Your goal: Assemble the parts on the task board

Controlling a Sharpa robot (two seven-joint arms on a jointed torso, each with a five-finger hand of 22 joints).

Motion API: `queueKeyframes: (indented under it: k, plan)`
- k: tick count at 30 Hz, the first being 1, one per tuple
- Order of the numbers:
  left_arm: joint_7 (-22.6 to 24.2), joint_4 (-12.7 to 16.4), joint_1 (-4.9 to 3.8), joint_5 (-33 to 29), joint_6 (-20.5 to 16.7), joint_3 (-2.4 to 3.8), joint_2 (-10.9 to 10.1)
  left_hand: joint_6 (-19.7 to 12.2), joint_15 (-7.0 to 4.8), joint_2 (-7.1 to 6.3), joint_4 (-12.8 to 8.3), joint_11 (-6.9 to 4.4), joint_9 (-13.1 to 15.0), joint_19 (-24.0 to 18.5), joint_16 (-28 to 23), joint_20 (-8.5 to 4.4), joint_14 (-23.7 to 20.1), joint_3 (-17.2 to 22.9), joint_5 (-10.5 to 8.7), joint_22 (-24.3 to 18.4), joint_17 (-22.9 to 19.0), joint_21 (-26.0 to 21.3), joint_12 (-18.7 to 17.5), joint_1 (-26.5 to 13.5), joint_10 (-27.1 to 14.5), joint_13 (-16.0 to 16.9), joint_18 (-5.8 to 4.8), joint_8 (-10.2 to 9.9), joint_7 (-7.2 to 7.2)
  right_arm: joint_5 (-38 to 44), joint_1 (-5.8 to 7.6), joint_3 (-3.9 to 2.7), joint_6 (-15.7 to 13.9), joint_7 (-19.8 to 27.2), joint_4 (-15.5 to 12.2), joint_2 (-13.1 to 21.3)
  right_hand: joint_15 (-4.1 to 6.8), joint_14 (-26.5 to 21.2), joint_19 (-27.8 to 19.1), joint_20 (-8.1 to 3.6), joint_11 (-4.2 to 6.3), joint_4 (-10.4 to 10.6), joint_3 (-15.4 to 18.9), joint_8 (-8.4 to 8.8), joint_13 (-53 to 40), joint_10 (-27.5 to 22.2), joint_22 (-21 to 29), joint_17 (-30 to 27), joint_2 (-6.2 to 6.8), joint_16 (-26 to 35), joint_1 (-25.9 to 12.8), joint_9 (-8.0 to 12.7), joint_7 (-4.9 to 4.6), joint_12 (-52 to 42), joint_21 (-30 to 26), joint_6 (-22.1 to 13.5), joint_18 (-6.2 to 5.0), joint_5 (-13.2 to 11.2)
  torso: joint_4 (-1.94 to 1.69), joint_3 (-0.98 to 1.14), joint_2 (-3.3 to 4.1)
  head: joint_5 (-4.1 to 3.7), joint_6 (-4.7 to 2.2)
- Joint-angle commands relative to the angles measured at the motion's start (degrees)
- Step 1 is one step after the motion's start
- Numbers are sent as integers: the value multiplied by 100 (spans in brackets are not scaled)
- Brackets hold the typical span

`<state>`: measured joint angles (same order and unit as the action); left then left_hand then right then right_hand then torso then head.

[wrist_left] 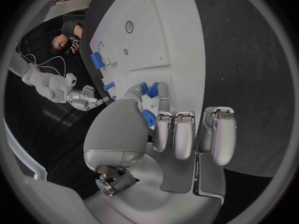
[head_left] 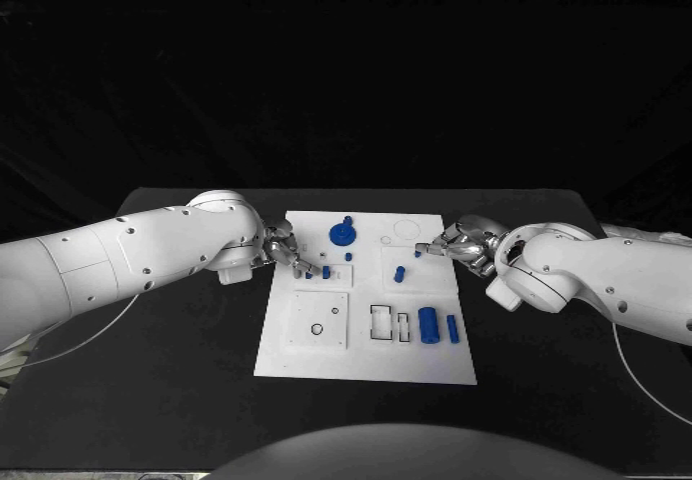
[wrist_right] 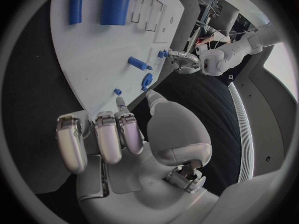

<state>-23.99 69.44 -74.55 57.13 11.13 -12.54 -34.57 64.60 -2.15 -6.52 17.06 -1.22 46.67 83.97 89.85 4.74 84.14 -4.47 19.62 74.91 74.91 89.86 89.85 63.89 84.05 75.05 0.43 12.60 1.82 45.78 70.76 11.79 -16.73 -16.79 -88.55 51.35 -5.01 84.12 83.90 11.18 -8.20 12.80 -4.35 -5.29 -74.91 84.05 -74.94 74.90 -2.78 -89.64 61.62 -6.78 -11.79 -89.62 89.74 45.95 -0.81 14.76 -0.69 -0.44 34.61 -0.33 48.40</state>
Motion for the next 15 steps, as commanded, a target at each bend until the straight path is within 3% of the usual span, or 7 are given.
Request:
queueKeyframes:
  k: [1,5,15]
  plan:
    - [-4,33,-2,107,22,3,-10,45,6,-17,2,8,-9,603,15,41,586,-64,-64,1509,1509,14,15,-107,595,1495,-43,31,10,38,-4,1,65,32,1,-3,-41,588,610,41,-47,0,39,-34,-1509,595,-1506,1510,-60,-36,20,-10,-81,-38,26,-31,81,28,-1,2,1,2,-3]
    - [2,73,-2,93,-122,3,-46,62,-3,20,3,10,-13,603,15,34,586,-84,-138,1509,1509,14,15,-218,595,1495,-43,37,11,38,-4,1,66,33,-1,2,-41,588,610,41,-47,0,39,-34,-1509,595,-1506,1510,-60,-36,20,-10,-81,-38,26,-31,81,28,3,-2,5,7,-4]
    - [216,175,-3,-96,-800,6,-189,133,-24,311,-13,-22,0,603,15,15,586,36,-201,1509,1509,14,15,-232,595,1495,-43,82,-23,38,-5,1,68,27,-2,13,-41,588,610,41,-47,0,39,-34,-1509,595,-1506,1510,-60,-36,20,-10,-81,-38,26,-31,81,28,-2,-4,3,-1,-13]
